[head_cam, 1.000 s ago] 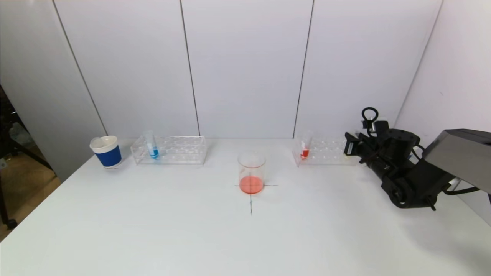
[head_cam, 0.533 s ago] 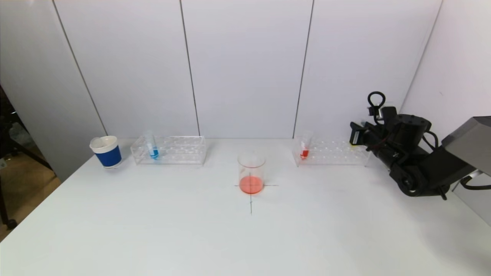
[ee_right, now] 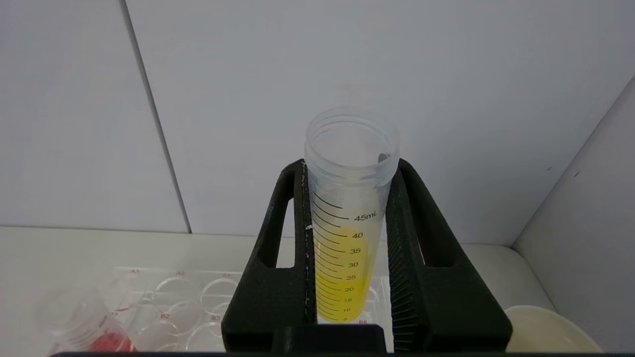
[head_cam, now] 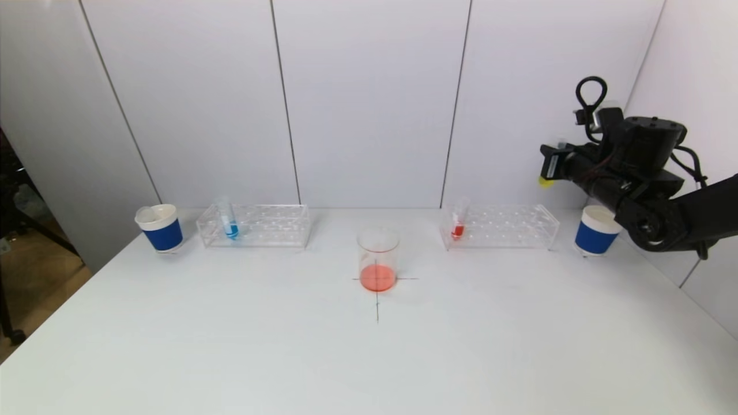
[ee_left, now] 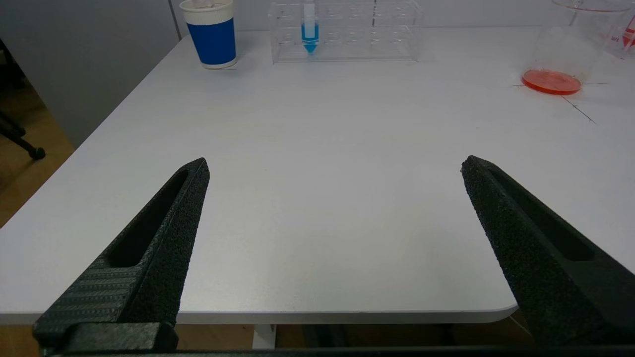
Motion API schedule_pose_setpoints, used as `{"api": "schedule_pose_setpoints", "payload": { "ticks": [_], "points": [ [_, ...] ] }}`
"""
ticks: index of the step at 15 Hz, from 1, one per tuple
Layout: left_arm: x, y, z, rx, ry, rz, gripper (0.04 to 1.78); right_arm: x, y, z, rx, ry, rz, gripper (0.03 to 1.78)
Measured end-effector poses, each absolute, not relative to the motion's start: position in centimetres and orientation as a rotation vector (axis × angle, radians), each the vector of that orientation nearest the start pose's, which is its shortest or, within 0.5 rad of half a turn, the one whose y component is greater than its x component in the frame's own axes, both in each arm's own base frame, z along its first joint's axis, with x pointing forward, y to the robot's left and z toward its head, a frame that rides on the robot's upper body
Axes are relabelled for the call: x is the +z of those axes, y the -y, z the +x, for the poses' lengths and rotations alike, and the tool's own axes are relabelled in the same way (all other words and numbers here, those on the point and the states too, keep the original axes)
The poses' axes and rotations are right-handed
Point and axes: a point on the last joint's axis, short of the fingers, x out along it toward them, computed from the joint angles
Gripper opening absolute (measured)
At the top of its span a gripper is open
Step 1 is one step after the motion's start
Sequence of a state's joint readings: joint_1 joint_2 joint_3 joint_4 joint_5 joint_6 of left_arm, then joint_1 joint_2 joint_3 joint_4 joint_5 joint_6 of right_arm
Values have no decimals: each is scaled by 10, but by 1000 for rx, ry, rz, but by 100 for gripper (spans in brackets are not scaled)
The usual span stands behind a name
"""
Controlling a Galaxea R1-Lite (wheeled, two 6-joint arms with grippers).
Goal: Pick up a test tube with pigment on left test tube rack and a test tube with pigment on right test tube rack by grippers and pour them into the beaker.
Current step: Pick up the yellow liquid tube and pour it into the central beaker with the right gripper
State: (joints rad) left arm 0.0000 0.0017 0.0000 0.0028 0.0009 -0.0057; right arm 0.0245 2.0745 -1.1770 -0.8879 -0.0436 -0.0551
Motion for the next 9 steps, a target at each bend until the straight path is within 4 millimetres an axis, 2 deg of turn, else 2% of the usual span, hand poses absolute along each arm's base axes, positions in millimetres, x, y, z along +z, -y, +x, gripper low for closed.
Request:
{"api": "schedule_pose_setpoints", "payload": {
  "ticks": [4,9],
  "points": [
    [75,0,-23,1,-5,-6,178,226,-18,408,11,-36,-53,47],
    [75,0,-23,1,-4,-6,178,289,-49,398,88,-64,-47,47]
  ]
}}
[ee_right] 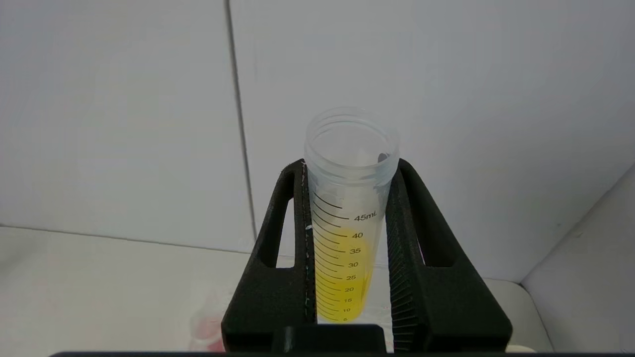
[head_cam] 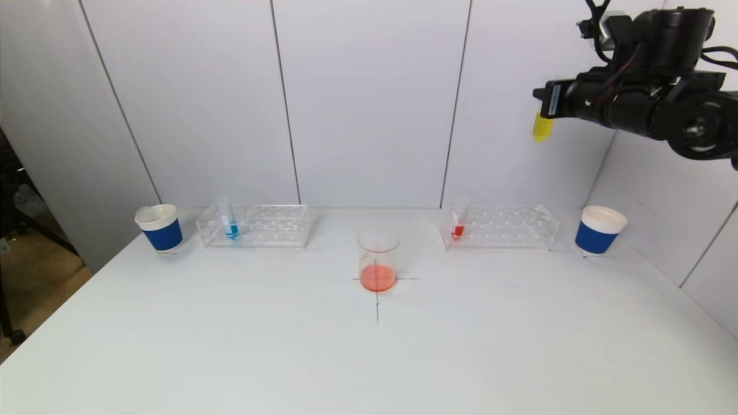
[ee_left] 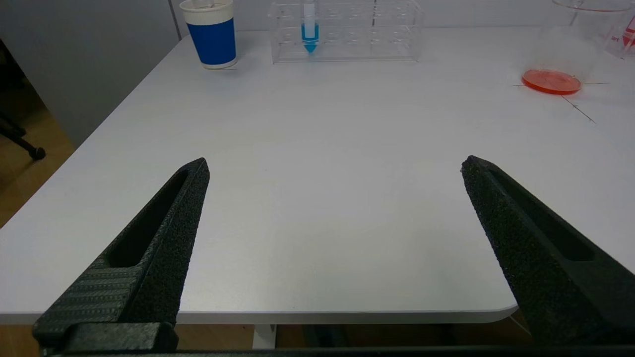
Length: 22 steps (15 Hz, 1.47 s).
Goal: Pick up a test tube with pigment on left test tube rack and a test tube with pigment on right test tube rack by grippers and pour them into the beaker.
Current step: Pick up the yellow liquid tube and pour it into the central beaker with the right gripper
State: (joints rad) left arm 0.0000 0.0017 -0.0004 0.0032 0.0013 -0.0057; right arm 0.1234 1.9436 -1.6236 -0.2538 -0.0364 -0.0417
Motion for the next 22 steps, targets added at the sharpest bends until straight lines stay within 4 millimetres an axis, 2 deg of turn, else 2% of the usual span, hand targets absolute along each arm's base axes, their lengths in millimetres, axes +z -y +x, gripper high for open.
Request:
{"api": "schedule_pose_setpoints", "payload": {
  "ticks": [2,6,9,12,17,22],
  "points": [
    [75,0,-23,1,-5,-6,178,305,-64,393,146,-105,-51,47],
    [75,0,-23,1,-5,-6,178,318,-88,394,412,-104,-48,47],
    [75,0,-23,1,-5,-6,178,322,-105,400,539,-55,-74,47],
    [75,0,-23,1,-5,-6,178,309,-113,411,625,-34,-188,47],
    [75,0,-23,2,-5,-5,178,274,-131,434,679,35,-480,47],
    [75,0,-23,1,-5,-5,178,238,-157,456,828,185,-612,47]
  ]
}}
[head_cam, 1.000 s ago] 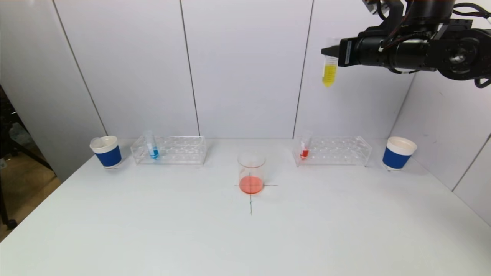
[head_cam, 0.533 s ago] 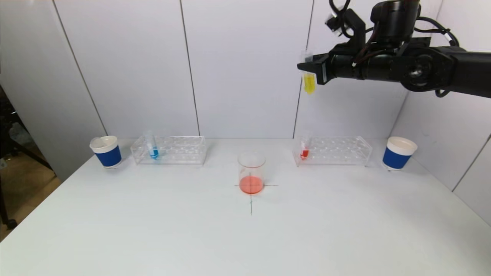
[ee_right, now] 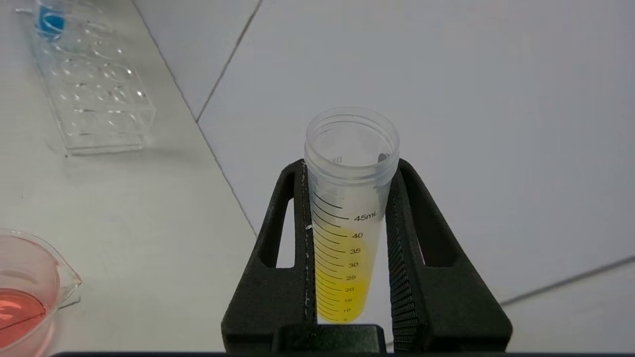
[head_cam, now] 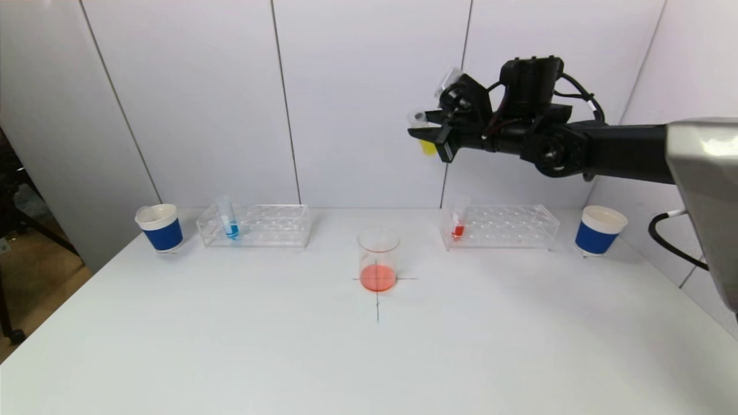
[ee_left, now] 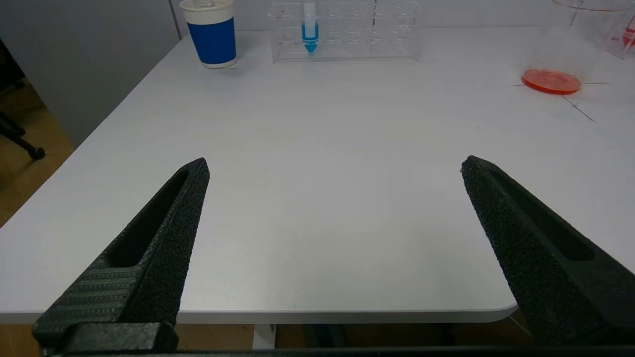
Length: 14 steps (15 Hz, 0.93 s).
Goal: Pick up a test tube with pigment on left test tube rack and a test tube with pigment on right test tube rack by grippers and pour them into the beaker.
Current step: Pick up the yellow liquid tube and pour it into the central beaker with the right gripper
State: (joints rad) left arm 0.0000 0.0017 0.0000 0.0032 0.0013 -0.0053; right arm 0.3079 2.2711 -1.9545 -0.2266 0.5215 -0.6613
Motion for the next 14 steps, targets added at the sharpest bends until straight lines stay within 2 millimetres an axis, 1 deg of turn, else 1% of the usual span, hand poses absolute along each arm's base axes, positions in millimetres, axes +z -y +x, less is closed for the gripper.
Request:
{"api": "schedule_pose_setpoints", "payload": {
  "ticks": [3,7,10,14],
  "points": [
    [75,0,-23,1,-5,-6,178,214,-163,465,881,214,-726,47],
    [75,0,-23,2,-5,-5,178,194,-172,469,914,259,-848,47],
    [75,0,-23,2,-5,-5,178,181,-186,465,949,332,-918,47],
    [75,0,-23,1,-4,-6,178,158,-197,458,960,420,-990,47]
  ]
}}
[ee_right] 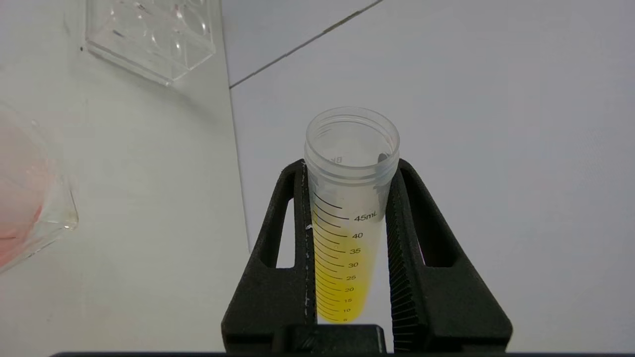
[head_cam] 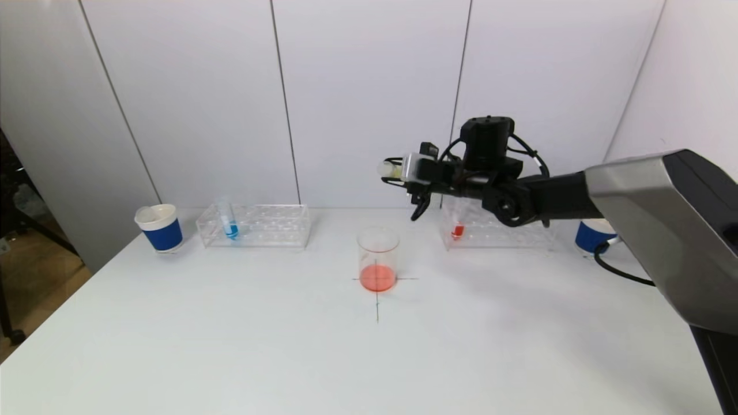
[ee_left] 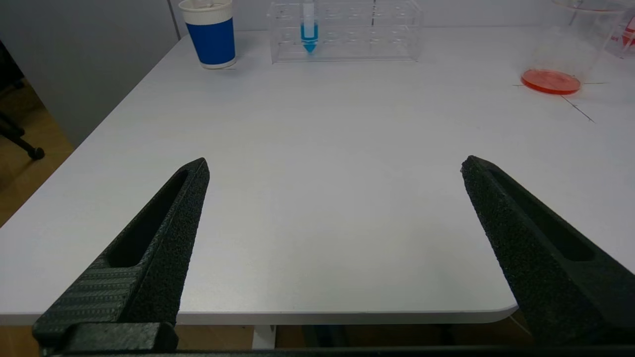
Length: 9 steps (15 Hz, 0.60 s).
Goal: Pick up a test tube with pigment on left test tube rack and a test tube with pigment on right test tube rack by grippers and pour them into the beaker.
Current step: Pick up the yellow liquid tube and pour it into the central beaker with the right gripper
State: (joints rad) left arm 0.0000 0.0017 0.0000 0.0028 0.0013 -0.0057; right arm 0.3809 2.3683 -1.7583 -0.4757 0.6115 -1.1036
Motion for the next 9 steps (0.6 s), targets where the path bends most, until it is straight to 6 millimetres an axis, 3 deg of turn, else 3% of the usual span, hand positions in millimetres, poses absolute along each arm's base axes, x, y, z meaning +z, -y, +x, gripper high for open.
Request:
{"api": "schedule_pose_setpoints", "payload": {
  "ticks": [5,9],
  "points": [
    [75,0,-23,1,-5,-5,178,125,-196,446,954,494,-1062,47],
    [75,0,-23,1,-5,-5,178,114,-191,442,941,542,-1131,47]
  ]
}}
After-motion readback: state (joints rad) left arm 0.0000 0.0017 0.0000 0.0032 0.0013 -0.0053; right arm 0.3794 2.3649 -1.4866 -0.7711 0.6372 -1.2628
